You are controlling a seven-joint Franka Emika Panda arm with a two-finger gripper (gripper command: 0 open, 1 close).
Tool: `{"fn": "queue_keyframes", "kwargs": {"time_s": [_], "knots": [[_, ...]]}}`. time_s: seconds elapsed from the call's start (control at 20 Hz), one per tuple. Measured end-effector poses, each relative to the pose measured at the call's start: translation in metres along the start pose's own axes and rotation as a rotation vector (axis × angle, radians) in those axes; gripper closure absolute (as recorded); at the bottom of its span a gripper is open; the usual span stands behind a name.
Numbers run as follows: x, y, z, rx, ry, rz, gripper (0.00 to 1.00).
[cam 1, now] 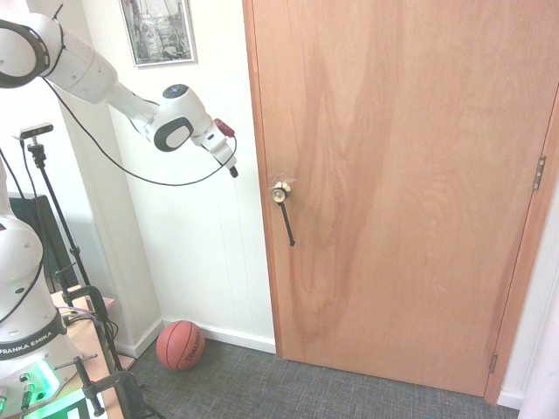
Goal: Close the door
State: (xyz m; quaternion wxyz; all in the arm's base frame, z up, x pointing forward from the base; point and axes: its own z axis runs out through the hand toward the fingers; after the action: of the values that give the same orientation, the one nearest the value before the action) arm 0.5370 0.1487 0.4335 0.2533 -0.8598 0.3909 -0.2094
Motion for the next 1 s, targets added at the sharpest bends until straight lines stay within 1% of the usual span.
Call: {"fn": "queue_keyframes", "kwargs": {"time_s": [0.15,0.3,0.35,0.5,0.7,0.85,1.0], "knots": [[0.02,0.013,0.0,-0.007,0.033,-0.012,0.0],[0.036,0.018,0.002,0.022,0.095,-0.024,0.0],[0.041,0.018,0.002,0.027,0.107,-0.027,1.0],[0.052,0.01,0.0,0.049,0.118,-0.039,1.0],[0.059,0.003,0.005,0.09,0.113,-0.029,1.0],[0.063,-0.007,0.009,0.146,0.13,-0.008,1.0],[0.068,-0.025,0.007,0.221,0.143,0.026,1.0]]}}
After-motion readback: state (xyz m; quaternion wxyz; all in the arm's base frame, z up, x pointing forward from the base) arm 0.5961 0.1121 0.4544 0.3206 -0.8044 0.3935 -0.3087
